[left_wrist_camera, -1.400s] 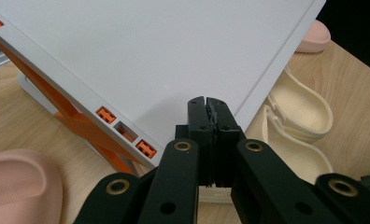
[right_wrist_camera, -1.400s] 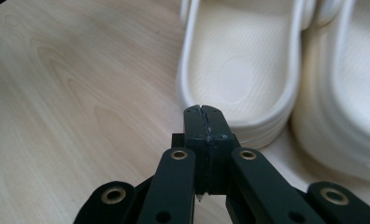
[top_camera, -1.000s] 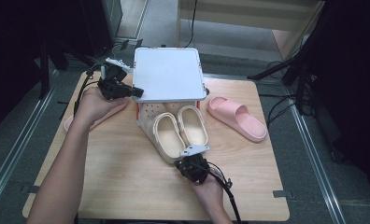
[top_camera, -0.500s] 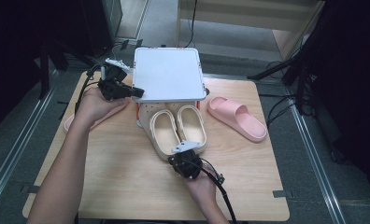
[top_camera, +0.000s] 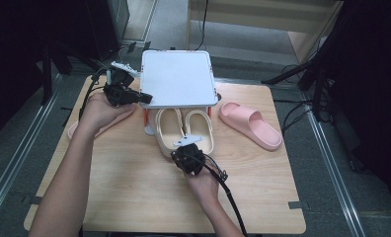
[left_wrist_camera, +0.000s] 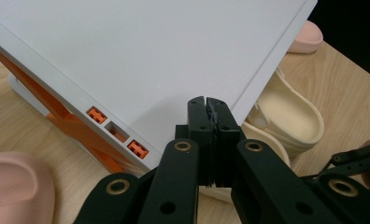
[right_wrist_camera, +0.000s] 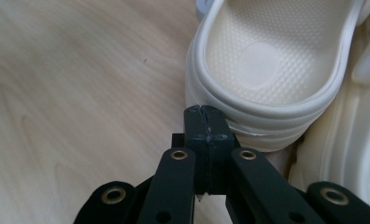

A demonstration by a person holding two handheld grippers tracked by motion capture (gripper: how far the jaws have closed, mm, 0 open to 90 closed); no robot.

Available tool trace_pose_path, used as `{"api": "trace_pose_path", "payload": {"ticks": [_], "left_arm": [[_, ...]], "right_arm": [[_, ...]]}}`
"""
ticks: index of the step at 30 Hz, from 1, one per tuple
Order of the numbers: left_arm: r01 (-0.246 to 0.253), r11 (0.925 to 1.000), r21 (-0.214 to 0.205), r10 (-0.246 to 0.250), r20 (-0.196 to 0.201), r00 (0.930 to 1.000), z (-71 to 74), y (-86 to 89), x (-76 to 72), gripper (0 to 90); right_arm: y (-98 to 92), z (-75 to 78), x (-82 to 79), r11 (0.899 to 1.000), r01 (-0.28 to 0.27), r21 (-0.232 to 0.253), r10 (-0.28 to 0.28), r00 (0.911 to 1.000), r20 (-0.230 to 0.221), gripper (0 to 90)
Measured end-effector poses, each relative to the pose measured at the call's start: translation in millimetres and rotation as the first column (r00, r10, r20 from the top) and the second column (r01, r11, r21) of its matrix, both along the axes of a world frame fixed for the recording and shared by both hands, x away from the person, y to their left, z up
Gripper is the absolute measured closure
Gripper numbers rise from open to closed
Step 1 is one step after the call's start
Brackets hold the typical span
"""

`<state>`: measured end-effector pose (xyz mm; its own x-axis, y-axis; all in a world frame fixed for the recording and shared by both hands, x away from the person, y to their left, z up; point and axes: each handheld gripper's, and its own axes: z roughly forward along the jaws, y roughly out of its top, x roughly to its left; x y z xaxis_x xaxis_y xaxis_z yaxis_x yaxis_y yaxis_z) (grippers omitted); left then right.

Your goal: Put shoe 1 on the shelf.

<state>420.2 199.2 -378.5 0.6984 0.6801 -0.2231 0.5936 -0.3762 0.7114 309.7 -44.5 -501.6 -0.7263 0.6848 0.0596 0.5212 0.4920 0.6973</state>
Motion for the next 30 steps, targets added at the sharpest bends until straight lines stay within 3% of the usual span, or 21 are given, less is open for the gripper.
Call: {"api": "trace_pose_path", "payload": {"ticks": [3, 7, 18, 30], "left_arm": [[0.001, 1.0000, 0.001, -0.001, 0.001, 1.0000, 0.0, -0.1, 0.1, 89.5], [-0.001, 1.0000, 0.002, 0.001, 0.000, 1.0000, 0.1, -0.1, 0.1, 89.5], [0.000, 1.0000, 0.003, 0.000, 0.001, 1.0000, 0.1, 0.0, -0.1, 89.5], [0.001, 1.0000, 0.004, -0.001, 0.005, 1.0000, 0.0, 0.1, -0.2, 89.5]], "right_arm": [[9.5, -1.9, 10.2, 1.000, 0.010, 0.000, -0.010, 0.9999, -0.009, 90.0], [20.3, -3.3, 24.5, 0.999, 0.013, 0.034, -0.012, 0.9995, -0.030, 90.0], [42.9, -5.7, 55.0, 0.996, 0.068, 0.055, -0.068, 0.9977, -0.005, 90.0], [47.2, -7.5, 62.7, 0.994, 0.088, 0.060, -0.088, 0.9961, 0.002, 90.0]]}}
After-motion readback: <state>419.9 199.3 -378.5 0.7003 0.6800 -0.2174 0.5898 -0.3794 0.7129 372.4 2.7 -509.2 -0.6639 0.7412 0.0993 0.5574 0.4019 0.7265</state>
